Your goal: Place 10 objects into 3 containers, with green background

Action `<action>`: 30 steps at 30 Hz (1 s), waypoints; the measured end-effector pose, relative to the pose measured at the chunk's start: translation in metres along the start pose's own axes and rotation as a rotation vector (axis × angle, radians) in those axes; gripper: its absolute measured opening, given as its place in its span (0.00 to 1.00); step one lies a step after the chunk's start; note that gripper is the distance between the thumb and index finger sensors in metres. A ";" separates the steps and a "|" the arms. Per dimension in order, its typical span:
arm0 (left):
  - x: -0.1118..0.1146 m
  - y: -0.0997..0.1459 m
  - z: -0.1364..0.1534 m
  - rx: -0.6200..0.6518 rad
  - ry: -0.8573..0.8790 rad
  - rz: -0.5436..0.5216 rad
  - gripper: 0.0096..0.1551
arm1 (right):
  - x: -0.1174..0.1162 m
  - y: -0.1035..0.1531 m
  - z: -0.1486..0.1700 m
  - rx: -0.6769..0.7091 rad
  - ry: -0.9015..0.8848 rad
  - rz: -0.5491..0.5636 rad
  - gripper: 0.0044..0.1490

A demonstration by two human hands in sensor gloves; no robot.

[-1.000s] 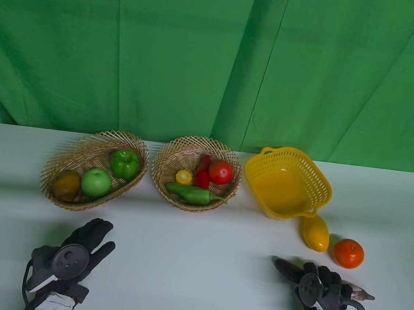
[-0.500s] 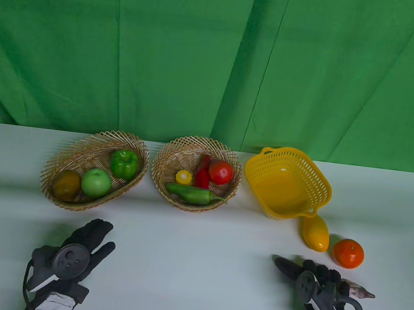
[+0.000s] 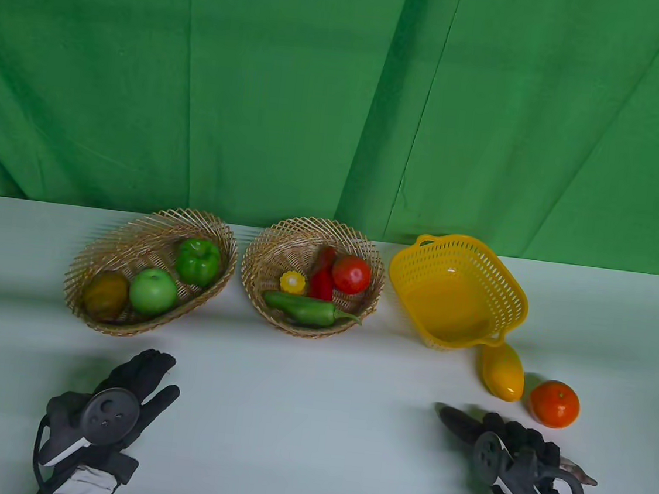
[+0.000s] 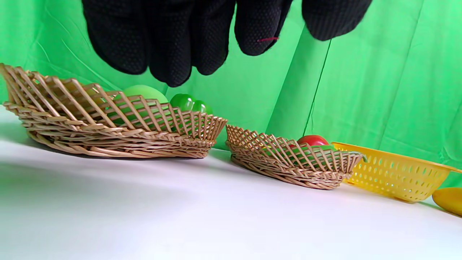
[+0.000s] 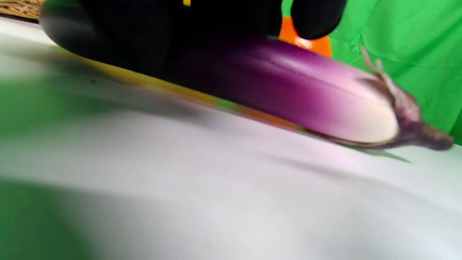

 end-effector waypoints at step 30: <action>-0.002 0.003 0.006 -0.040 -0.032 -0.012 0.36 | 0.117 -0.100 -0.032 0.055 0.024 0.073 0.46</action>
Point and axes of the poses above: the tracker on the back of each hand, its own z axis roughly to the little-finger side, its own y axis roughly from the fingertips to the wrist, x = y × z, the point moved 2 cm from there along -y, roughly from the wrist to the fingertips, and after that the axes turned 4 degrees about z, right-handed, at the moved point
